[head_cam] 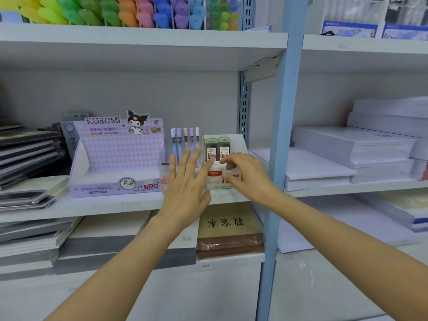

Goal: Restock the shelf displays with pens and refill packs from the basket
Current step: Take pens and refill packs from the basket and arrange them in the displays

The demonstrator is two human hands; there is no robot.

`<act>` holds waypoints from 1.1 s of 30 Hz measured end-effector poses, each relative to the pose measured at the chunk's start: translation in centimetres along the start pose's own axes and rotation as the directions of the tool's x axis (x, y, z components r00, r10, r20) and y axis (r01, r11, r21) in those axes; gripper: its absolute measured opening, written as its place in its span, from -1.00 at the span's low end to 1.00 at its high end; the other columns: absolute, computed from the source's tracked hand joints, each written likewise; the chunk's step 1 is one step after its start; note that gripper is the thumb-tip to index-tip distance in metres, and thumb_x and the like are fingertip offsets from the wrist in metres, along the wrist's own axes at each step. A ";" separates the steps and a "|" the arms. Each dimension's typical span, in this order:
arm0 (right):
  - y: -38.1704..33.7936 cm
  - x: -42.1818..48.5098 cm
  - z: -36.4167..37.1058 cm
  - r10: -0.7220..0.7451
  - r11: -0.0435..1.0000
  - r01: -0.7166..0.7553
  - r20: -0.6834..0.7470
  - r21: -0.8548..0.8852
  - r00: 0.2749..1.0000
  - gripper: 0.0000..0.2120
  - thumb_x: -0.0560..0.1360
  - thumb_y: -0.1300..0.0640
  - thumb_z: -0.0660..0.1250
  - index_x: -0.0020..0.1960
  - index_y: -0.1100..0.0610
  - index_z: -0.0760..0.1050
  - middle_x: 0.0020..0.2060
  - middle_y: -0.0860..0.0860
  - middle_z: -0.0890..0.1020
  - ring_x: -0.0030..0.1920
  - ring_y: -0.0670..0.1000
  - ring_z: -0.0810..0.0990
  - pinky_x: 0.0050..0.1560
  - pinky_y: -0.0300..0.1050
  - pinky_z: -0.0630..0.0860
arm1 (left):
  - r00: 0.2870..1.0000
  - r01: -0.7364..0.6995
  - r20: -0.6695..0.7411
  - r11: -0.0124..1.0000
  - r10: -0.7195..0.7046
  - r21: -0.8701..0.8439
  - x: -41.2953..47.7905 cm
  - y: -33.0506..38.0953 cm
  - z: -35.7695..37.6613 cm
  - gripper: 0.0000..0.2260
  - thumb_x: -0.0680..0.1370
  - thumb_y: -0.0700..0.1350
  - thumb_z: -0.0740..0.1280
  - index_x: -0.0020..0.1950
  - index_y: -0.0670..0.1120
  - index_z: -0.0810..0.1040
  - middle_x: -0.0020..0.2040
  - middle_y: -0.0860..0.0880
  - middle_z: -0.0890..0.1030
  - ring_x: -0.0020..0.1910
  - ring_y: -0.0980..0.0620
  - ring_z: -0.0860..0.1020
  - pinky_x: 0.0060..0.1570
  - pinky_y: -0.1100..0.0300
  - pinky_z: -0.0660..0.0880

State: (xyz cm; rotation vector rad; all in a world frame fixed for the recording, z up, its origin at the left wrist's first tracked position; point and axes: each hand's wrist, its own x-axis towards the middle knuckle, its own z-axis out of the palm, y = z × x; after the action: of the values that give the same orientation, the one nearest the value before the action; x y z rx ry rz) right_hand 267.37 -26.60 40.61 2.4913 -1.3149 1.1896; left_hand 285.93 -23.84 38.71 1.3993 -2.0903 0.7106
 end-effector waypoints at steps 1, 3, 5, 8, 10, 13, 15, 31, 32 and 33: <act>-0.2 -0.2 0.1 -0.007 1.000 0.007 -0.029 -0.013 1.000 -0.70 0.53 0.11 0.37 0.25 0.06 0.48 0.10 -0.02 0.54 0.17 -0.02 0.44 0.28 0.00 0.33 | 0.999 -0.008 -0.032 0.999 0.007 -0.039 -0.4 -0.1 -0.5 -0.37 0.54 -0.08 0.30 0.57 -0.02 0.14 0.58 -0.18 0.03 0.57 -0.18 -0.11 0.50 -0.16 -0.24; -1.1 -1.1 0.5 -0.080 0.997 0.078 -0.126 -0.024 0.989 -0.71 0.52 0.16 0.37 0.23 0.10 0.49 0.14 0.01 0.52 0.21 0.03 0.43 0.25 -0.02 0.31 | 0.990 0.002 -0.138 0.993 -0.019 -0.120 -2.0 -0.3 -1.0 -0.44 0.49 -0.15 0.35 0.48 -0.08 0.33 0.51 -0.21 0.22 0.52 -0.22 0.09 0.50 -0.15 -0.05; -2.4 -2.6 1.7 -0.177 0.983 0.182 -0.169 0.014 0.970 -0.76 0.52 0.19 0.35 0.18 0.12 0.52 0.10 0.01 0.54 0.19 0.02 0.45 0.20 -0.06 0.32 | 0.968 0.049 -0.235 0.983 -0.090 -0.174 -4.8 -0.8 -0.6 -0.55 0.45 -0.20 0.38 0.35 -0.11 0.45 0.37 -0.20 0.37 0.37 -0.22 0.28 0.37 -0.09 0.17; -4.1 -6.2 6.1 -0.222 0.966 0.225 -0.039 0.127 0.974 -0.82 0.53 0.15 0.32 0.13 0.12 0.54 0.05 -0.02 0.56 0.11 -0.02 0.50 0.12 -0.11 0.37 | 0.961 0.145 -0.197 0.962 -0.192 -0.230 -11.3 -1.2 2.4 -0.66 0.43 -0.27 0.38 0.20 -0.17 0.53 0.18 -0.19 0.48 0.17 -0.22 0.43 0.15 -0.03 0.32; -4.7 -9.7 10.5 -0.173 0.959 0.140 0.121 0.244 0.977 -0.85 0.55 0.14 0.32 0.10 0.12 0.55 0.01 -0.03 0.56 0.01 -0.06 0.53 0.06 -0.10 0.44 | 0.970 0.216 -0.059 0.949 -0.235 -0.229 -16.7 -1.3 5.2 -0.71 0.41 -0.30 0.39 0.13 -0.17 0.55 0.08 -0.17 0.52 0.06 -0.20 0.48 0.02 0.02 0.34; -4.5 -15.8 17.5 -0.089 0.941 -0.061 0.417 0.333 0.905 -0.85 0.57 0.16 0.31 0.11 0.13 0.56 0.00 0.00 0.56 -0.05 -0.04 0.55 0.04 -0.09 0.49 | 0.934 0.336 0.196 0.919 -0.298 -0.204 -25.1 -1.3 9.3 -0.71 0.37 -0.34 0.43 0.07 -0.17 0.58 0.05 -0.15 0.57 0.03 -0.22 0.52 -0.04 -0.02 0.38; -3.7 -19.9 21.7 -0.049 0.943 -0.164 0.607 0.291 0.794 -0.81 0.57 0.14 0.30 0.15 0.15 0.55 0.02 0.06 0.55 -0.02 0.02 0.55 0.07 -0.05 0.47 | 0.889 0.379 0.344 0.908 -0.303 -0.180 -30.0 -1.2 11.7 -0.72 0.36 -0.34 0.47 0.04 -0.17 0.60 0.09 -0.18 0.59 0.09 -0.23 0.55 -0.01 -0.07 0.45; 2.6 -37.7 32.1 0.024 0.979 -0.195 0.927 0.054 0.374 -0.38 0.38 -0.20 0.45 0.38 -0.11 0.39 0.49 -0.05 0.14 0.45 0.06 0.18 0.42 0.03 0.24 | 0.434 0.695 0.835 0.716 -0.338 -0.071 -46.6 0.0 20.2 -0.50 0.67 0.01 0.11 0.58 -0.06 0.09 0.58 0.03 -0.23 0.50 -0.03 0.20 0.41 0.13 0.20; 2.4 -37.7 32.1 0.024 0.975 -0.210 0.911 0.069 0.412 -0.48 0.41 -0.18 0.44 0.32 -0.08 0.44 0.45 -0.03 0.20 0.42 0.06 0.24 0.39 0.02 0.29 | 0.440 0.706 0.825 0.704 -0.356 -0.073 -46.5 0.3 20.3 -0.50 0.66 0.01 0.12 0.57 -0.07 0.11 0.59 0.01 -0.19 0.52 -0.05 0.17 0.43 0.10 0.20; 2.2 -37.8 32.2 0.020 0.978 -0.196 0.901 0.073 0.433 -0.53 0.43 -0.17 0.41 0.28 -0.05 0.45 0.42 -0.02 0.22 0.39 0.05 0.26 0.37 0.02 0.31 | 0.440 0.711 0.819 0.700 -0.368 -0.068 -46.5 0.5 20.4 -0.51 0.66 0.00 0.12 0.57 -0.08 0.13 0.60 0.00 -0.17 0.54 -0.06 0.13 0.44 0.08 0.20</act>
State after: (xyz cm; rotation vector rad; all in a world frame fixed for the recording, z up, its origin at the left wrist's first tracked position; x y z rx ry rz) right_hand 272.50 -15.69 -7.63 3.3632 -1.5661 -0.2498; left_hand 298.11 -6.67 -7.49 2.1853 -1.8724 -0.7260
